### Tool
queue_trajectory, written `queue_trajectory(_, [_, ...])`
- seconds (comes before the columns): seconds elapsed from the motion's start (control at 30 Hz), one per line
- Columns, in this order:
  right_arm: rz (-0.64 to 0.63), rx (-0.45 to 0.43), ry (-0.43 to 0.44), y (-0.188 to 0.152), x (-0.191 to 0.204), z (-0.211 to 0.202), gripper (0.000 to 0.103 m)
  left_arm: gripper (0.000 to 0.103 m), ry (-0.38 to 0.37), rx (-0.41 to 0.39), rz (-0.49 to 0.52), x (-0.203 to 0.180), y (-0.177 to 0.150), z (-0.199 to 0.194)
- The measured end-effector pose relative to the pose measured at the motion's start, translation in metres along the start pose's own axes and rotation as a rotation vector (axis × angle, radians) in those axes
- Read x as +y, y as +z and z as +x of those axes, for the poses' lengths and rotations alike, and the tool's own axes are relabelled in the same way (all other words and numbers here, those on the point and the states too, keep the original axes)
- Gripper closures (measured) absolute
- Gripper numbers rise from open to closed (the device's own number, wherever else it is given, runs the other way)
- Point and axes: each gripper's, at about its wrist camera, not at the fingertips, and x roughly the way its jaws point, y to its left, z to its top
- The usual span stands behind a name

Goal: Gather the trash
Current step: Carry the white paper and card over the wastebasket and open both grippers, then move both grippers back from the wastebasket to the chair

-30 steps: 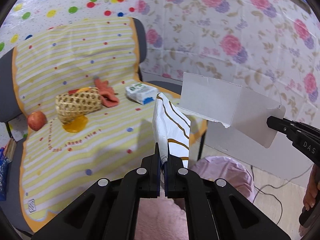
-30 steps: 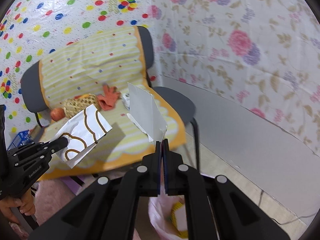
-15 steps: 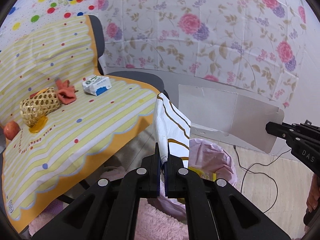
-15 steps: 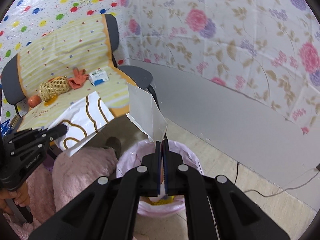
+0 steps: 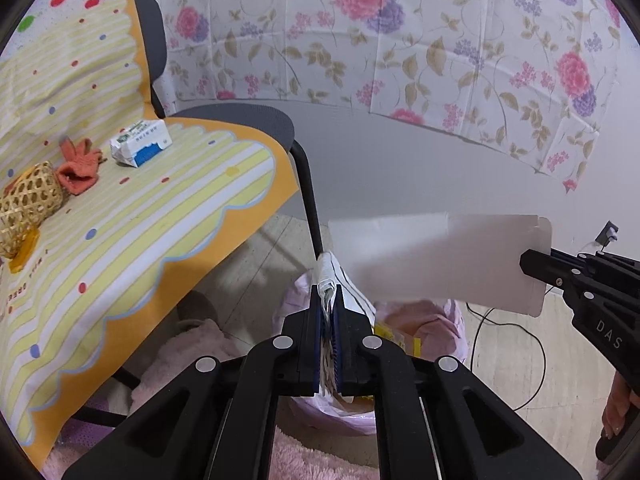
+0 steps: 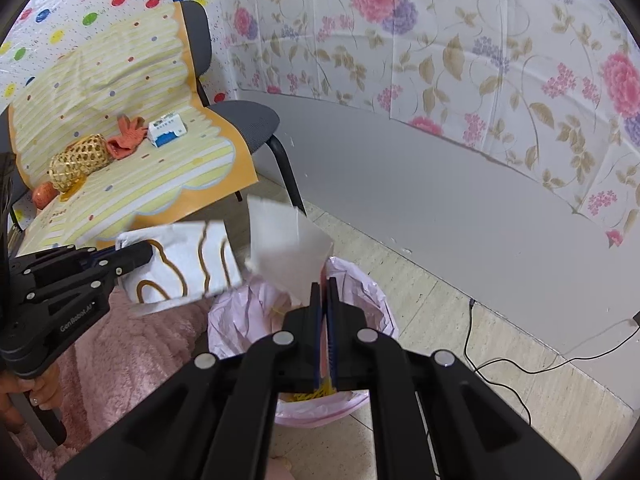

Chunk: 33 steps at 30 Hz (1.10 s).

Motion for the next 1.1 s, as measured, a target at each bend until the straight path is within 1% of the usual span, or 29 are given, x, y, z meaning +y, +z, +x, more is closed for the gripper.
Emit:
queue_trajectory(0.03, [0.001, 0.005, -0.004, 0.000, -0.001, 0.005, 0.100, 0.093, -0.004, 0.007, -0.001, 0.001, 0.001, 0.003])
queue_trajectory(0.07, [0.000, 0.008, -0.006, 0.001, 0.000, 0.009, 0.099, 0.082, -0.003, 0.009, -0.004, 0.002, 0.002, 0.005])
queue_trajectory(0.1, [-0.003, 0.013, -0.007, 0.001, -0.001, 0.013, 0.096, 0.070, -0.005, 0.007, -0.006, 0.003, 0.002, 0.006])
queue_trajectory(0.13, [-0.005, 0.026, -0.008, 0.001, 0.000, 0.020, 0.092, 0.066, -0.005, 0.000, -0.009, 0.005, 0.002, 0.005])
queue_trajectory(0.17, [-0.003, 0.032, -0.006, 0.001, 0.000, 0.023, 0.079, 0.061, -0.002, -0.004, -0.013, 0.006, 0.002, 0.005])
queue_trajectory(0.2, [-0.002, 0.038, -0.002, 0.002, 0.001, 0.026, 0.067, 0.060, 0.002, -0.007, -0.016, 0.008, 0.003, 0.004])
queue_trajectory(0.23, [-0.002, 0.038, 0.001, 0.002, 0.002, 0.027, 0.065, 0.060, 0.006, -0.010, -0.021, 0.010, 0.003, 0.002])
queue_trajectory(0.33, [-0.017, 0.027, 0.004, 0.005, 0.006, 0.025, 0.065, 0.059, 0.024, -0.021, -0.051, 0.020, 0.003, -0.005])
queue_trajectory(0.4, [-0.014, 0.013, 0.007, 0.007, 0.007, 0.020, 0.065, 0.059, 0.052, -0.032, -0.065, 0.026, 0.002, -0.013])
queue_trajectory(0.6, [-0.010, -0.018, 0.025, 0.014, 0.010, 0.007, 0.065, 0.059, 0.090, -0.061, -0.093, 0.040, -0.005, -0.037])
queue_trajectory(0.7, [0.004, -0.040, 0.080, 0.018, 0.014, -0.002, 0.065, 0.059, 0.099, -0.083, -0.115, 0.048, -0.007, -0.052])
queue_trajectory(0.8, [-0.017, -0.078, 0.139, 0.027, 0.028, -0.013, 0.065, 0.059, 0.113, -0.104, -0.143, 0.057, -0.008, -0.065])
queue_trajectory(0.83, [-0.027, -0.087, 0.153, 0.030, 0.033, -0.016, 0.065, 0.058, 0.123, -0.113, -0.156, 0.062, -0.008, -0.071])
queue_trajectory(0.9, [-0.054, -0.102, 0.188, 0.037, 0.044, -0.021, 0.065, 0.051, 0.149, -0.125, -0.175, 0.070, -0.009, -0.079])
queue_trajectory(1.1, [-0.124, -0.124, 0.252, 0.055, 0.078, -0.023, 0.065, 0.048, 0.241, -0.148, -0.232, 0.101, -0.013, -0.101])
